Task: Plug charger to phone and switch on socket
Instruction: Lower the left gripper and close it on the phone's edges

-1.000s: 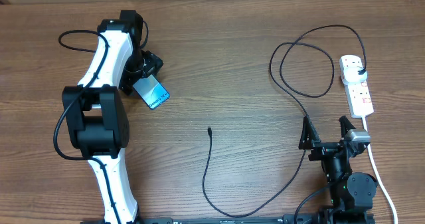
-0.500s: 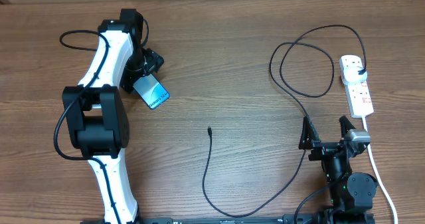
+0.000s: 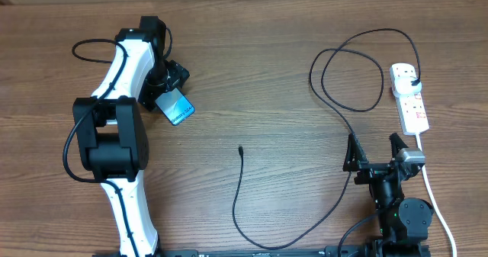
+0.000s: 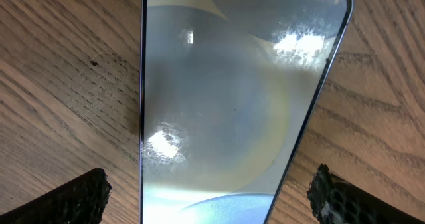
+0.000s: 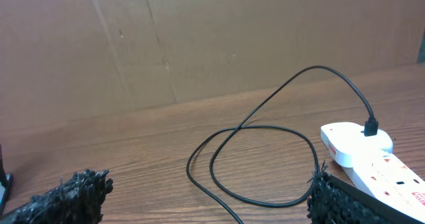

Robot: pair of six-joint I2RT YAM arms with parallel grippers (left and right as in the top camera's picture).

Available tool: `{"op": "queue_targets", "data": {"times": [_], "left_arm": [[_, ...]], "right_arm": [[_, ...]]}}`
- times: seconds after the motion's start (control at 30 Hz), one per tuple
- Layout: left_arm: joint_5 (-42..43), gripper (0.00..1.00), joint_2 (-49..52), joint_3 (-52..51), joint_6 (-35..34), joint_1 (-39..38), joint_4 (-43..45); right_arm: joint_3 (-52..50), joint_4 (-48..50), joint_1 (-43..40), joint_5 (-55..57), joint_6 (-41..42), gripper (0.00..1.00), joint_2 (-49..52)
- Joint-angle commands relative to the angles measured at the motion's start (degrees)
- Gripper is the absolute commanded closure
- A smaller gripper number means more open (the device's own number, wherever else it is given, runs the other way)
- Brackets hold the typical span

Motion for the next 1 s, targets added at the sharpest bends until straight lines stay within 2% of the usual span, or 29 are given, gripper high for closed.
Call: {"op": "queue_targets", "data": {"times": [0.0, 0.37, 0.97], "left_arm": [[0.3, 0.0, 0.9, -0.9, -0.4, -0.5, 0.0], [0.9, 0.0, 0.9, -6.1, -1.2, -0.5, 3.6], [1.9, 0.0, 0.9, -6.1, -1.2, -0.4, 5.8]], "right_arm": [[-0.6, 0.2, 0.3, 0.4, -0.2, 0.0, -0.6], [-0.6, 0.2, 0.3, 0.4, -0.2, 0.0, -0.6], [-0.6, 0.2, 0.3, 0.4, -0.2, 0.0, -0.6]]}}
